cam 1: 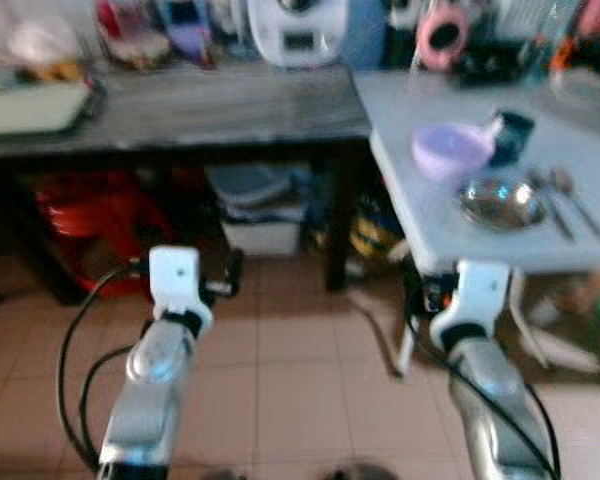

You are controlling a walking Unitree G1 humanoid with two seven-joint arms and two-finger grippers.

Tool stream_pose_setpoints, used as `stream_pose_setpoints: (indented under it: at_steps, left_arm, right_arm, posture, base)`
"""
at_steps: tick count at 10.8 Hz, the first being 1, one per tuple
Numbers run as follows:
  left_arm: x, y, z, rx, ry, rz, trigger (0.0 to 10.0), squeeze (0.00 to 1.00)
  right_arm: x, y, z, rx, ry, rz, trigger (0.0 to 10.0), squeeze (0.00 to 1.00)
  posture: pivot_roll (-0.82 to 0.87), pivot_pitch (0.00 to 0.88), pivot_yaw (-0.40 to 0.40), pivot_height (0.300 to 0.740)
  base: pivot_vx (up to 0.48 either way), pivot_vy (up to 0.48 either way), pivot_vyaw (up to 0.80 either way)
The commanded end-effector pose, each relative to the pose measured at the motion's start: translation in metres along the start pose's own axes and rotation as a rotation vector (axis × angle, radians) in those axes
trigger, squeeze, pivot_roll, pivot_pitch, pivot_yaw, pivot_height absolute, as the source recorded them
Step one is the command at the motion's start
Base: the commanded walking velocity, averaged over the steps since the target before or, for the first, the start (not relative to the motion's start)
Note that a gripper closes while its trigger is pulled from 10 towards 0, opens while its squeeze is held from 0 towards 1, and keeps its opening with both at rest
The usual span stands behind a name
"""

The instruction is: Setting the table

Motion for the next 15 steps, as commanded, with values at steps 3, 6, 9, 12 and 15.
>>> stream_pose_setpoints:
  at_steps: [3, 6, 9, 12, 15]
  left_arm:
    - [0.001, 0.0, 0.007, 0.043, -0.011, -0.005, 10.0, 0.0]
    - [0.0, -0.001, 0.007, 0.049, -0.007, -0.013, 10.0, 0.0]
    - [0.0, -0.001, 0.006, 0.085, 0.005, -0.01, 10.0, 0.0]
    - [0.0, 0.0, 0.005, 0.079, 0.01, -0.008, 10.0, 0.0]
    - [0.001, 0.006, 0.003, 0.024, 0.02, 0.028, 10.0, 0.0]
  right_arm:
    - [0.001, 0.0, 0.008, 0.0, -0.023, -0.002, 10.0, 0.0]
    - [0.003, 0.002, 0.009, 0.005, -0.028, 0.003, 10.0, 0.0]
    - [0.004, 0.003, 0.009, 0.006, -0.029, 0.006, 10.0, 0.0]
    - [0.004, 0.005, 0.009, 0.007, -0.03, 0.012, 10.0, 0.0]
    - [0.004, 0.01, 0.014, -0.022, -0.055, 0.042, 10.0, 0.0]
  posture:
    - [-0.03, 0.023, 0.05, 0.74]
    - [-0.03, 0.019, 0.052, 0.74]
    - [-0.03, 0.018, 0.054, 0.74]
    - [-0.03, 0.018, 0.054, 0.74]
    - [-0.03, 0.018, 0.055, 0.74]
  base:
    - [0.255, -0.404, 0.0]
    - [0.302, -0.368, 0.0]
    - [0.344, -0.328, 0.0]
    - [0.41, -0.174, 0.0]
    - [0.401, 0.0, 0.2]
Point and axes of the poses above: a point about 5 cm out from each wrist's last joint towards the gripper, its own x axis pointing out of the wrist towards the gripper, its own z axis along the axis of the wrist's last joint, y = z × x, the point moved 6 cm from there along x, pointing out of the wrist towards the gripper, and after that the axes turned 10 degrees about -x, right-handed, at the moved point
